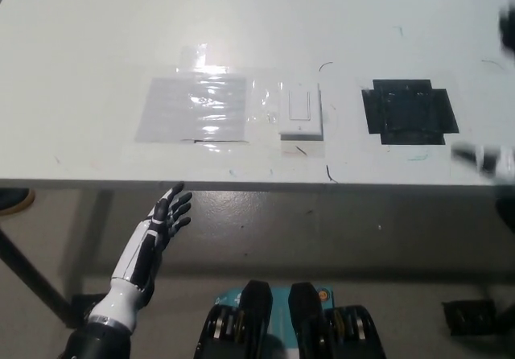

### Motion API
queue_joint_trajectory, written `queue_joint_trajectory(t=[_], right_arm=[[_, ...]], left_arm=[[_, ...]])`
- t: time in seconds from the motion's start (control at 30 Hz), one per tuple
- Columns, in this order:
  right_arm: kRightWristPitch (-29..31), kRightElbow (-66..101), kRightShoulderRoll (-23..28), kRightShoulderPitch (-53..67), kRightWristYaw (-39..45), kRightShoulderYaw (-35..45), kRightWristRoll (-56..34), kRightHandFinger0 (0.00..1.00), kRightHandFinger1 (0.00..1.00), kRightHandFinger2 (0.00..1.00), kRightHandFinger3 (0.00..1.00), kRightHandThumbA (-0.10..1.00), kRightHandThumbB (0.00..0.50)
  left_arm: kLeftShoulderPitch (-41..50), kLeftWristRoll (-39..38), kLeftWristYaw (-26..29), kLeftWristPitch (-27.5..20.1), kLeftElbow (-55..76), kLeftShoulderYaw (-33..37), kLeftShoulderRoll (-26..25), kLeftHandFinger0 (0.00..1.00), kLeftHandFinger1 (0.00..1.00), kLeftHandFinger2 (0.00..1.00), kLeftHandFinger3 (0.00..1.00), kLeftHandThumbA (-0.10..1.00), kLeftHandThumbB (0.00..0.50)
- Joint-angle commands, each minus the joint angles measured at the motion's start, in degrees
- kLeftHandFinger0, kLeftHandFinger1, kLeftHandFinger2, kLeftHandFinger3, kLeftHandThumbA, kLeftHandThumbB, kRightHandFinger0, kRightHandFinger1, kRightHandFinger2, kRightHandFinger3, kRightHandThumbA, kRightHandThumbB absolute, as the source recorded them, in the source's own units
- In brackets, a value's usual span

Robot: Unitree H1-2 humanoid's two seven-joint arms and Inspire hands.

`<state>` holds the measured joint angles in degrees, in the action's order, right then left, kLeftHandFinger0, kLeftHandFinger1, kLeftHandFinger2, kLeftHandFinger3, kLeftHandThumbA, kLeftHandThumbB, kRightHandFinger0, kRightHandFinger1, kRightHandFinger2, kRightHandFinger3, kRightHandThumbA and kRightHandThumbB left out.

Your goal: A white switch is kept at the centre of the table close to the robot and the robot uses its right hand to press it to turn it on

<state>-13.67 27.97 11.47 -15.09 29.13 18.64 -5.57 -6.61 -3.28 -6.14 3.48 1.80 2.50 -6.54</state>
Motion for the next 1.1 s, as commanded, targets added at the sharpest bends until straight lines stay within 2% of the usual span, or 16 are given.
queue_joint_trajectory(t=[0.0,0.03,0.17,0.27,0.3,0.37,0.47,0.5,0.53,0.6,0.77,0.87,0.97,1.07], right_arm=[[9.31,0.85,-6.37,10.05,-2.87,0.3,-11.39,1.0,1.0,1.0,1.0,1.0,0.231],[11.66,-2.8,-7.32,11.01,-2.45,-0.74,-10.01,1.0,1.0,1.0,1.0,1.0,0.197],[14.38,-11.52,-9.96,12.2,-2.98,-3.13,-7.25,1.0,1.0,1.0,1.0,1.0,0.149],[15.69,-15.58,-11.12,13.89,-2.96,-4.56,-6.54,1.0,1.0,1.0,1.0,1.0,0.134],[16.22,-17.26,-11.49,14.88,-3.68,-5.25,-5.38,1.0,1.0,1.0,1.0,1.0,0.144],[18.67,-20.92,-11.71,15.56,-5.11,-6.33,-2.98,1.0,1.0,1.0,1.0,1.0,0.124],[21.81,-25.4,-11.13,16.26,-5.95,-7.16,-2.13,1.0,1.0,1.0,1.0,1.0,0.131],[22.43,-26.36,-11.06,16.19,-6.28,-7.22,-1.96,1.0,1.0,1.0,1.0,1.0,0.11],[23.21,-27.55,-10.92,16.4,-6.96,-7.41,-1.61,1.0,1.0,1.0,1.0,1.0,0.137],[23.03,-27.53,-10.71,17.05,-7.48,-7.93,-1.44,1.0,1.0,1.0,1.0,1.0,0.116],[25.4,-29.2,-9.94,17.5,-8.53,-9.11,-1.32,1.0,1.0,1.0,1.0,1.0,0.1],[25.79,-29.15,-9.85,18.45,-9.07,-9.81,-1.18,1.0,1.0,1.0,1.0,1.0,0.105],[25.92,-28.8,-9.44,19.48,-9.78,-10.48,-0.6,1.0,1.0,1.0,1.0,1.0,0.111],[26.42,-28.64,-9.15,19.91,-10.23,-11.04,-0.61,1.0,1.0,1.0,1.0,1.0,0.091]], left_arm=[[-2.18,-2.07,-0.64,-1.91,1.66,-1.44,-0.04,1.0,1.0,1.0,1.0,1.0,0.025],[-1.83,-1.92,-0.52,-1.77,1.86,-1.52,-0.08,1.0,1.0,1.0,1.0,1.0,0.039],[-0.6,-1.61,-0.49,-2.35,1.96,-1.42,0.09,1.0,1.0,1.0,1.0,1.0,0.054],[0.87,-1.5,-0.82,-2.34,2.46,-1.06,-0.03,1.0,1.0,1.0,1.0,1.0,0.05],[1.64,-1.58,-1.03,-2.39,2.62,-0.86,-0.02,1.0,1.0,1.0,1.0,1.0,0.048],[2.41,-1.34,-1.02,-2.07,3.07,-0.63,-0.05,1.0,1.0,1.0,1.0,1.0,0.049],[3.03,-0.87,-1.12,-2.46,3.05,-0.39,-0.36,1.0,1.0,1.0,1.0,1.0,0.039],[2.99,-0.78,-1.16,-2.48,2.96,-0.35,-0.47,1.0,1.0,1.0,1.0,1.0,0.036],[2.97,-0.75,-1.22,-2.16,2.92,-0.24,-0.56,1.0,1.0,1.0,1.0,1.0,0.046],[3.15,-0.7,-1.32,-1.58,3.34,-0.03,-0.67,1.0,1.0,1.0,1.0,1.0,0.026],[3.77,-0.89,-1.54,-1.9,3.38,0.37,-0.74,1.0,1.0,1.0,1.0,1.0,0.011],[4.65,-1.36,-1.66,-1.94,3.37,0.41,-0.65,1.0,1.0,1.0,1.0,1.0,0.035],[5.14,-0.79,-1.64,-1.99,3.47,0.8,-0.69,1.0,1.0,1.0,1.0,1.0,0.032],[5.38,-0.64,-1.79,-2.54,3.26,0.99,-0.94,1.0,1.0,1.0,1.0,1.0,0.019]])
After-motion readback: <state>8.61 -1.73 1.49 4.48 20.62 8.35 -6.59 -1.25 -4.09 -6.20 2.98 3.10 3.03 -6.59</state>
